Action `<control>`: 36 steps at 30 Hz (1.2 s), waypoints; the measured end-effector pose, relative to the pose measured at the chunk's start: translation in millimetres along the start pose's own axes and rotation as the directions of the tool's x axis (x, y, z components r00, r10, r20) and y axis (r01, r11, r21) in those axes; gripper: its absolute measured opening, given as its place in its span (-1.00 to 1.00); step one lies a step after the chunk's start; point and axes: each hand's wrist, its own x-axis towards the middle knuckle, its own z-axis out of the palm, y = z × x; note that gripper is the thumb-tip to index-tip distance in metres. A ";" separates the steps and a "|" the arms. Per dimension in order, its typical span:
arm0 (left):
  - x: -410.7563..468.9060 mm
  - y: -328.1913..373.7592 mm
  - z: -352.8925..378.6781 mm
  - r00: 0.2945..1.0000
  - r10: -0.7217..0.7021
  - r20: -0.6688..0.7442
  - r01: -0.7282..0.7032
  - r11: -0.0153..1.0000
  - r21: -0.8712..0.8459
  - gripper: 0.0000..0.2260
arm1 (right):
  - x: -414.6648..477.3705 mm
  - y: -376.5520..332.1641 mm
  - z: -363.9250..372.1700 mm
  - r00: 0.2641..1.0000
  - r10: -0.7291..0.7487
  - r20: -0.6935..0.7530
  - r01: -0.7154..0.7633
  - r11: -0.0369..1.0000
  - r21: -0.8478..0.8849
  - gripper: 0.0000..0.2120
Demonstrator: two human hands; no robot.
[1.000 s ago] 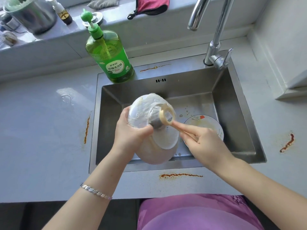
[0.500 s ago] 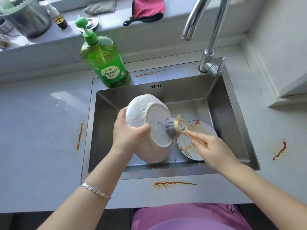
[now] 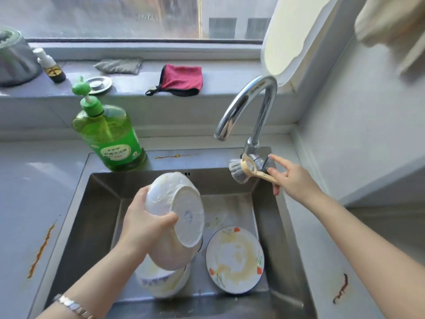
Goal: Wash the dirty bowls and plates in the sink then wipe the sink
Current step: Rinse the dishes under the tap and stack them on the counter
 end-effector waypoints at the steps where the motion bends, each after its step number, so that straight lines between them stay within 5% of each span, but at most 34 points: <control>1: 2.7 1.7 1.8 1.000 0.001 0.003 -0.001 1.000 -0.006 -0.45 | 9.8 -0.7 -1.6 1.000 0.007 0.006 -0.007 0.998 0.055 -0.55; 4: 11.2 6.5 8.0 1.000 -0.006 0.006 0.006 1.000 -0.019 -0.47 | 33.0 4.7 1.2 0.999 0.026 0.031 -0.029 0.992 0.121 -0.58; 10: 21.8 18.9 20.8 1.000 -0.021 0.007 0.021 0.999 -0.024 -0.54 | 50.1 16.6 10.2 0.999 0.035 -0.041 -0.027 0.982 0.188 -0.93; 25: 18.5 23.0 27.9 0.999 -0.042 -0.013 0.042 0.999 -0.015 -0.52 | 42.5 38.2 21.8 0.993 0.040 -0.107 -0.024 0.989 0.143 -0.88; 28: 16.3 22.3 24.0 0.999 -0.044 -0.020 0.043 0.999 -0.025 -0.52 | 35.3 31.2 20.3 0.994 0.037 -0.105 -0.013 0.976 0.216 -0.89; 33: 11.1 14.4 11.4 0.998 -0.054 -0.038 0.052 0.997 -0.051 -0.53 | -13.4 3.1 33.6 0.996 -0.074 0.048 0.046 0.900 0.433 -0.48; 36: 6.1 6.6 2.3 0.997 -0.063 -0.054 0.060 0.996 -0.060 -0.53 | -41.9 -13.0 59.2 0.983 -0.120 0.140 0.025 0.840 0.542 -0.63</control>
